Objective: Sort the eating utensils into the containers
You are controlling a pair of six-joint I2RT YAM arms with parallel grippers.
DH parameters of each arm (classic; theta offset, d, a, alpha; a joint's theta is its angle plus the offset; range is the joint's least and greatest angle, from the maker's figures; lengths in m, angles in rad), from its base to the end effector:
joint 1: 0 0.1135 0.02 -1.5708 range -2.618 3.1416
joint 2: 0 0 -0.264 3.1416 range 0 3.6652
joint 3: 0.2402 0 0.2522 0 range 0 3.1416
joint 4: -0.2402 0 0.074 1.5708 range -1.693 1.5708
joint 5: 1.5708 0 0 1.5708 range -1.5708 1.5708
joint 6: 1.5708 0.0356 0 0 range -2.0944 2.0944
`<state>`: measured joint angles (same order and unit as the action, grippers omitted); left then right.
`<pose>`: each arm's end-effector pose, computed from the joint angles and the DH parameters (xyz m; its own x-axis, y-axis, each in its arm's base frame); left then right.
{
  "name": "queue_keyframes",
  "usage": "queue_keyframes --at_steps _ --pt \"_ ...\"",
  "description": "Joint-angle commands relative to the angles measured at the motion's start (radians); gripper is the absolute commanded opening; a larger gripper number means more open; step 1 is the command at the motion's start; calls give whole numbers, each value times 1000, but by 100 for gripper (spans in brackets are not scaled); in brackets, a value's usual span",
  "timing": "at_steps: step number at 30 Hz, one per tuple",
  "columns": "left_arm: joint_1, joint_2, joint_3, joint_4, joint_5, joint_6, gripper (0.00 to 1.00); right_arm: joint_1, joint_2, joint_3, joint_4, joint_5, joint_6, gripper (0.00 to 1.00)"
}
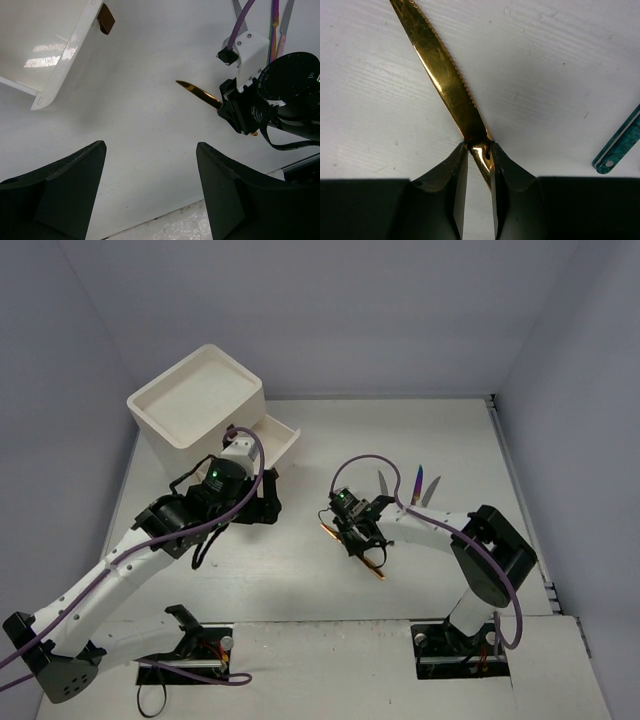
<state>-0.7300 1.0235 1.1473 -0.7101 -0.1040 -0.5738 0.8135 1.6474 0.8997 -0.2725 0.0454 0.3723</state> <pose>0.1585 -0.1369 0.3682 -0.6713 -0.1237 -0.7308 0.2791 0.8712 -0.4039 0.2196 0.2299 0.1608 -0.8035 -0.3210 -0.5014 -0.4481 0.8806 0.1543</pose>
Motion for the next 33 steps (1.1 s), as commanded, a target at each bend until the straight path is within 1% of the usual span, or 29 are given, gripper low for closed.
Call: queue_keyframes --at_steps 1,6,12,14,16,19,24,27,30,31,32,33 --pt "9 -30 10 31 8 -16 70 6 66 -4 -9 51 55 0" --pt "9 -31 8 34 36 -21 70 -9 40 54 1 62 100 0" --pt "-2 -40 5 53 99 -11 70 -90 -100 134 31 23 168 0" --pt "-16 -48 -7 88 104 -4 70 -124 -157 146 57 -23 194 0" --pt "-28 -56 -26 145 144 -3 70 -150 -192 152 84 -45 235 0" --pt "-66 -44 -47 239 170 0 70 -159 -246 166 113 -86 274 0" --pt "-169 38 -32 322 114 47 70 -160 -305 186 145 -120 327 0" --pt "-181 61 -33 328 65 55 70 -163 -310 187 142 -109 315 0" --pt "-181 32 -53 326 29 35 70 -172 -275 170 107 -87 251 1" --pt "-181 12 -66 321 10 28 70 -174 -256 162 86 -60 219 10" --pt "-181 -12 -76 313 -5 22 70 -175 -235 155 63 -26 178 27" --pt "-181 -25 -82 306 -18 19 70 -175 -203 149 52 3 162 35"
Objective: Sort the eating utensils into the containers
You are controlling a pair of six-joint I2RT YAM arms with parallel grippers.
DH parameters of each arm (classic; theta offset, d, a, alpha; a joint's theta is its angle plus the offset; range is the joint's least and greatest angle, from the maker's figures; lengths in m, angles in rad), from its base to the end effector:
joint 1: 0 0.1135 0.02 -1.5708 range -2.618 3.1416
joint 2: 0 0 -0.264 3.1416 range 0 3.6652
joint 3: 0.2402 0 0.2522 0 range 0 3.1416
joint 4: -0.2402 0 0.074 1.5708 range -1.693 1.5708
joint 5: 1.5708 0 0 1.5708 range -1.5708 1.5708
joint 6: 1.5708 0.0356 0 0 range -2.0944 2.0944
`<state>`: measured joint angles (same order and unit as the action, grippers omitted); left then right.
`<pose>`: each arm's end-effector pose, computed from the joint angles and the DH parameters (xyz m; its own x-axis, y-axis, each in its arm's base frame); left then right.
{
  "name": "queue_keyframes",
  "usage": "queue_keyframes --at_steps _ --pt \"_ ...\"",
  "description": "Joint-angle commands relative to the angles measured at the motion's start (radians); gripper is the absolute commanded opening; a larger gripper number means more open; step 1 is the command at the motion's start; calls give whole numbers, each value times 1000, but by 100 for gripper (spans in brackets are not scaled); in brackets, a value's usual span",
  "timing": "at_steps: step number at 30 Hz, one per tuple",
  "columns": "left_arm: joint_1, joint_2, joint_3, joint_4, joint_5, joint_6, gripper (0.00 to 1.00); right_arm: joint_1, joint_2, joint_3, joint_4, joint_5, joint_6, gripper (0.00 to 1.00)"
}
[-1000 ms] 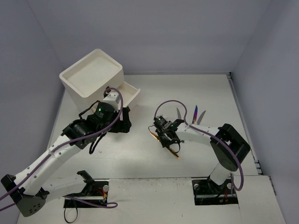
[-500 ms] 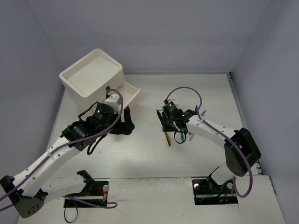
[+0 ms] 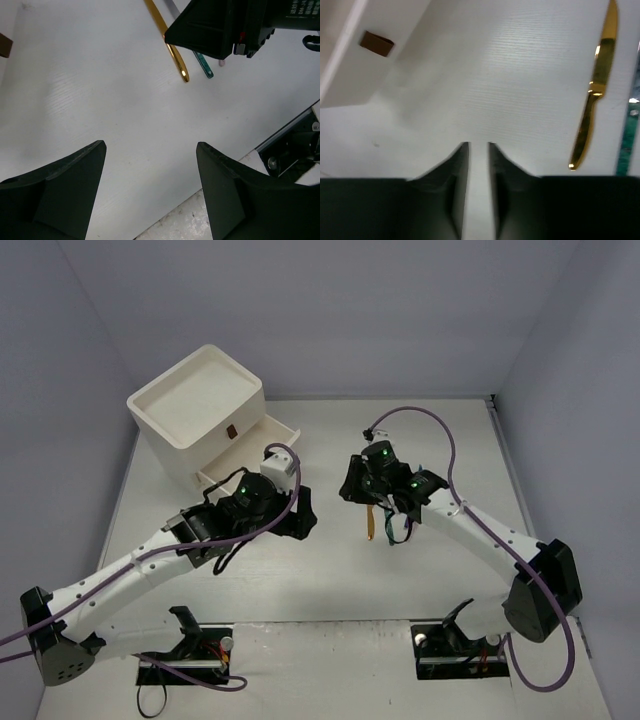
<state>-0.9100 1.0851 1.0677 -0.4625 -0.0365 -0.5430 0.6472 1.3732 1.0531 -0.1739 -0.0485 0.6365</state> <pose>0.1483 -0.1886 0.3521 -0.6400 -0.0180 -0.7682 0.5121 0.7353 -0.4439 0.2511 0.1919 0.3003 -0.6824 0.2284 -0.6944 -0.2869 0.7900 0.5418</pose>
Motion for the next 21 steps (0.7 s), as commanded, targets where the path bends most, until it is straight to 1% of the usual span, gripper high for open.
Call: queue_keyframes --at_steps 1,4,8,13,21 --pt "-1 -96 -7 51 -97 -15 70 -9 92 -13 -50 121 -108 39" --pt "-1 -119 -14 14 -119 -26 70 -7 162 -31 -51 197 -125 45" --pt "-1 -122 -17 -12 -115 -37 70 -6 257 -14 -55 273 -140 46" --pt "-1 -130 -27 -23 -118 -43 70 -13 331 4 -55 296 -165 44" --pt "-1 -133 -36 -28 -119 -40 70 -46 366 15 -56 308 -207 44"
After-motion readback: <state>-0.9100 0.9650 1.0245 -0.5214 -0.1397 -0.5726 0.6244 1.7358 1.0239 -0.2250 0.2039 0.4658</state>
